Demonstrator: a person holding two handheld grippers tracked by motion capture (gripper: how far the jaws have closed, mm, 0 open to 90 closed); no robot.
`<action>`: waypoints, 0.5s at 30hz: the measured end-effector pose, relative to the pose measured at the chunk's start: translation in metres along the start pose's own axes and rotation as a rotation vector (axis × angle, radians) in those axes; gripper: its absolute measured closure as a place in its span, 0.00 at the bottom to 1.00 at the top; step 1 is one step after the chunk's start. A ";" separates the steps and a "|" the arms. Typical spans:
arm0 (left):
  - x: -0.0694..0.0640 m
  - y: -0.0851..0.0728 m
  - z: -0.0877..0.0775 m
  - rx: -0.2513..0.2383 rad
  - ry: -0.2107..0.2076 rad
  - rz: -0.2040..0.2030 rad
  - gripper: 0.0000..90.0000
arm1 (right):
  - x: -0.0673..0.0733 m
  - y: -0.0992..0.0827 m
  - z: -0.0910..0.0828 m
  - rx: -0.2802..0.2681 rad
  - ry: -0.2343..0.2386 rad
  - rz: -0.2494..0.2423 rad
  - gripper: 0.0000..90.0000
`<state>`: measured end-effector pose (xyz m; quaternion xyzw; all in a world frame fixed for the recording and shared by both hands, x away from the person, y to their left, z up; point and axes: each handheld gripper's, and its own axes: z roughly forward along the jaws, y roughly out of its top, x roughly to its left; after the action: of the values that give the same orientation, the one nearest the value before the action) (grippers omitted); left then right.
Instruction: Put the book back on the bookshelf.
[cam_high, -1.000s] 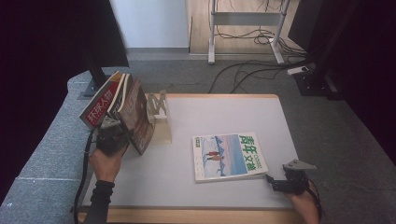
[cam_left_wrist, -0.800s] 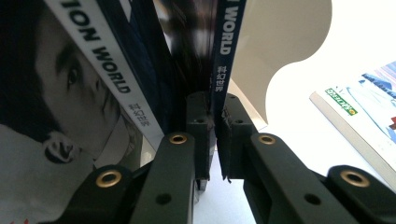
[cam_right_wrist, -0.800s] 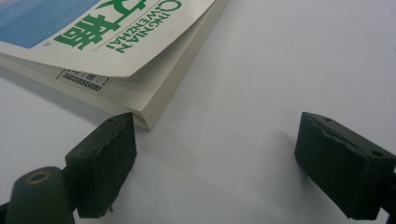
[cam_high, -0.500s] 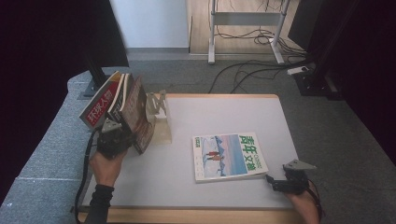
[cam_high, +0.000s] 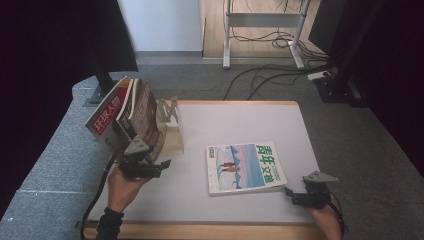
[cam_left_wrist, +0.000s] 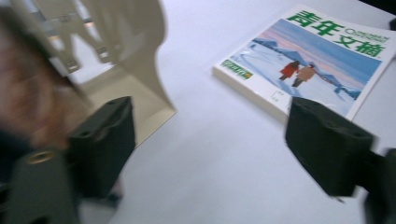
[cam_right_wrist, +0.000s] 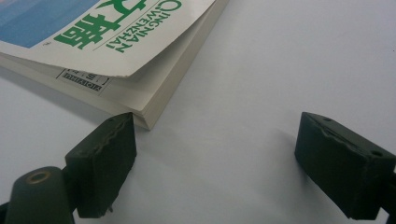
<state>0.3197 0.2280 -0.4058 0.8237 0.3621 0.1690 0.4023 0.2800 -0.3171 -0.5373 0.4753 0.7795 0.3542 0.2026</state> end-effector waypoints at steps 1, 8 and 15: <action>-0.001 0.003 0.006 0.000 -0.026 0.005 0.17 | 0.000 0.000 0.000 0.000 0.000 0.000 0.13; -0.013 0.020 0.041 0.017 -0.129 0.072 0.11 | 0.000 0.000 0.000 -0.001 -0.001 -0.001 0.14; -0.026 0.039 0.083 0.074 -0.166 0.141 0.00 | 0.001 0.000 0.000 -0.002 -0.007 -0.004 0.14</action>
<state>0.3670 0.1483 -0.4261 0.8724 0.2748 0.1145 0.3876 0.2792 -0.3163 -0.5371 0.4746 0.7794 0.3528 0.2068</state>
